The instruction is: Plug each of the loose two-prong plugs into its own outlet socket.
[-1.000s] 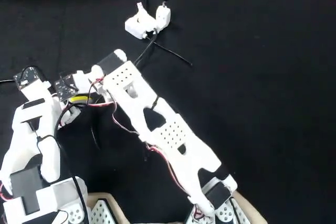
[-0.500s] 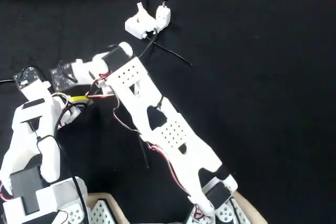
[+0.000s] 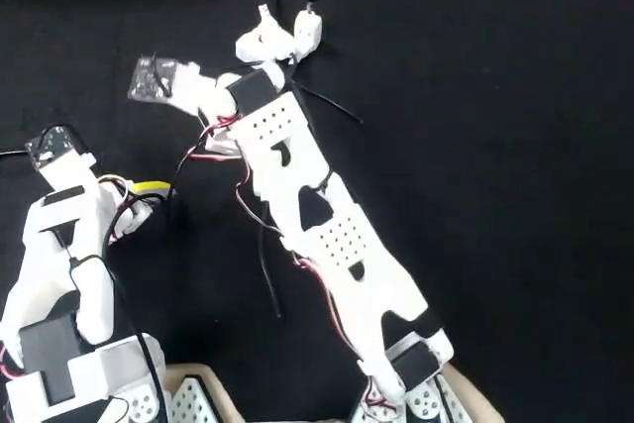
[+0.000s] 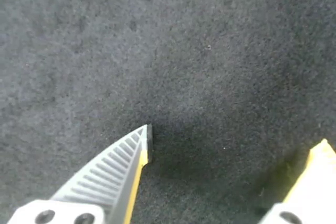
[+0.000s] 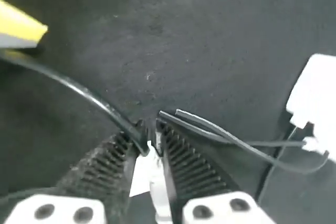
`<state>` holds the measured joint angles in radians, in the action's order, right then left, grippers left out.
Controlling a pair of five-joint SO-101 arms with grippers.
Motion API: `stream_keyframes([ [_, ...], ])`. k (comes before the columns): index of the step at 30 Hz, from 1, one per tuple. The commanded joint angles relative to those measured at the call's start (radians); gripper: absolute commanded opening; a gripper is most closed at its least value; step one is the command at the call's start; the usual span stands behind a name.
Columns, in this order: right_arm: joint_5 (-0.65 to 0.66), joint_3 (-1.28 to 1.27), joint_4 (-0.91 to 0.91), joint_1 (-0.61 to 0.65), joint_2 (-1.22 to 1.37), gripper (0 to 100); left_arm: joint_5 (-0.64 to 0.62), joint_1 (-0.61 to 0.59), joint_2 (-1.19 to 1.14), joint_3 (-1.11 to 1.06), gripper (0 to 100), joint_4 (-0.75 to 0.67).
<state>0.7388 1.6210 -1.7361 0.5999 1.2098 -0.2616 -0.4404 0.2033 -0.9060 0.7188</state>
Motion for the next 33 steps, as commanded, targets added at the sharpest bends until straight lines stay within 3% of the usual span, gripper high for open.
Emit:
stream_keyframes([
  [1,-0.130,0.042,-0.023,-0.017,-0.117,1.2,-0.006,0.013,0.032,0.008,45,-0.005],
  [8,-0.311,0.044,-0.025,-0.006,-0.289,1.2,0.002,0.191,0.049,-0.036,45,0.003],
  [12,-0.377,0.042,-0.029,-0.023,-0.410,1.2,0.002,0.234,0.140,-0.062,45,-0.005],
  [16,-0.448,0.039,-0.031,-0.069,-0.521,1.2,0.002,0.275,0.255,-0.114,45,-0.005],
  [26,-0.522,0.030,-0.031,-0.146,-0.519,1.2,0.133,0.575,0.706,-0.323,45,-0.015],
  [29,-0.488,0.028,-0.031,-0.144,-0.495,1.2,0.138,0.598,0.853,-0.464,45,-0.101],
  [33,-0.503,0.025,-0.031,-0.164,-0.475,1.2,0.143,0.513,1.060,-0.725,45,-0.216],
])
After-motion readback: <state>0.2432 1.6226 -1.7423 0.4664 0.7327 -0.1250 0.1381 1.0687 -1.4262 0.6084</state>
